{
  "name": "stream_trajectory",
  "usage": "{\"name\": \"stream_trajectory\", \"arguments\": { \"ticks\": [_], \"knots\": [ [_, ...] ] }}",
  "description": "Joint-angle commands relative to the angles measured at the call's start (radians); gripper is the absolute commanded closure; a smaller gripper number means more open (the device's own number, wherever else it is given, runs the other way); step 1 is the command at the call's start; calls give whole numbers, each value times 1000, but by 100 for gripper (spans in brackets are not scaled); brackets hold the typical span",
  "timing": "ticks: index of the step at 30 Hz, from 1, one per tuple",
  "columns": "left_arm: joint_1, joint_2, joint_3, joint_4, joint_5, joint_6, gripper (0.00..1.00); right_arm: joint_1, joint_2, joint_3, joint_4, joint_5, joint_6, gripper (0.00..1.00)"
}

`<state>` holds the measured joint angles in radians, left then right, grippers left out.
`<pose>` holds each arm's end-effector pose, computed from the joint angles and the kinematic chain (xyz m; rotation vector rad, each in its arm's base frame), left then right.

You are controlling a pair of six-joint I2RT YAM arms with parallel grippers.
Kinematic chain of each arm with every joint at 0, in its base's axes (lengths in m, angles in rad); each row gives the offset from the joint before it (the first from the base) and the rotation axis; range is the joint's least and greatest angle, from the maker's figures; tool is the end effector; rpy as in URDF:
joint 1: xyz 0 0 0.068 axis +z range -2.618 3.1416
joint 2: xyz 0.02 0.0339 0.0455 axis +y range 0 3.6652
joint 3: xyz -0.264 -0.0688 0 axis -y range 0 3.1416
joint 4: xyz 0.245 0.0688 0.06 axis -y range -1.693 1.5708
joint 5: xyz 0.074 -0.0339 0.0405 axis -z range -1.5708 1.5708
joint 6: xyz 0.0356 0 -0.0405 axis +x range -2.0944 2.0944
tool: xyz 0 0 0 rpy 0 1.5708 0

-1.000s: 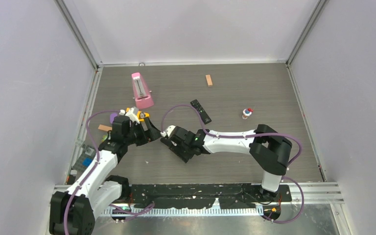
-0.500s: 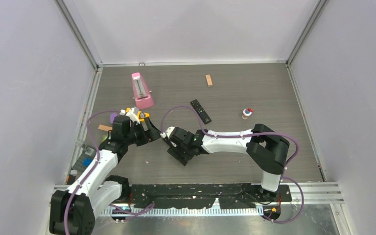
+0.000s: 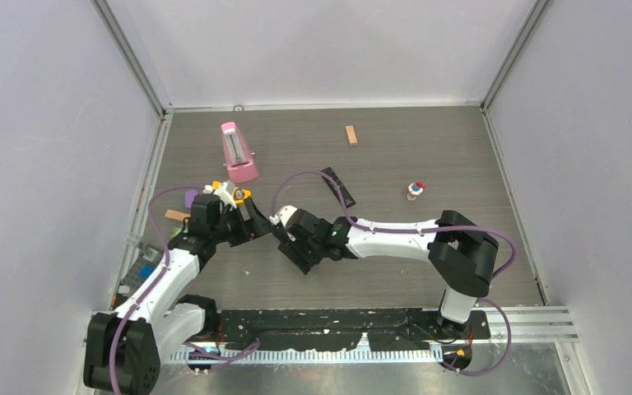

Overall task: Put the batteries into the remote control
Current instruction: Load the battery cover into the remote control, then adjust the remote control at the center of the board.

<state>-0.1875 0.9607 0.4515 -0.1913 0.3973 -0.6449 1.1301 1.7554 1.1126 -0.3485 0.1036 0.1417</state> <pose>0.1876 -0.0496 0.1940 -0.3190 2.3418 -0.8755 0.1571 0.3244 0.1826 -1.1949 2.3023 0.3511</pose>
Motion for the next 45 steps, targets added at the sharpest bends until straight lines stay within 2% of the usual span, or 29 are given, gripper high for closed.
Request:
{"name": "stream_trajectory", "arguments": {
  "ticks": [1,14,23,30,33,39,45],
  "knots": [
    [6,8,10,42,16,14,18,-9,-54,-4,73,25,24,36],
    [6,31,4,62,29,4,18,-15,24,-9,80,55,19,60],
    [6,84,14,94,34,-19,18,-14,64,-18,84,74,6,63],
    [6,158,47,122,5,-15,18,-12,-5,-31,84,122,34,59],
    [5,193,58,156,-2,-4,18,-12,-82,-31,69,151,115,51],
    [5,248,36,260,-24,8,18,-14,-192,-53,-19,239,438,38],
    [-7,297,-19,415,-36,1,19,-14,-335,-302,112,190,769,35]
  ]
}}
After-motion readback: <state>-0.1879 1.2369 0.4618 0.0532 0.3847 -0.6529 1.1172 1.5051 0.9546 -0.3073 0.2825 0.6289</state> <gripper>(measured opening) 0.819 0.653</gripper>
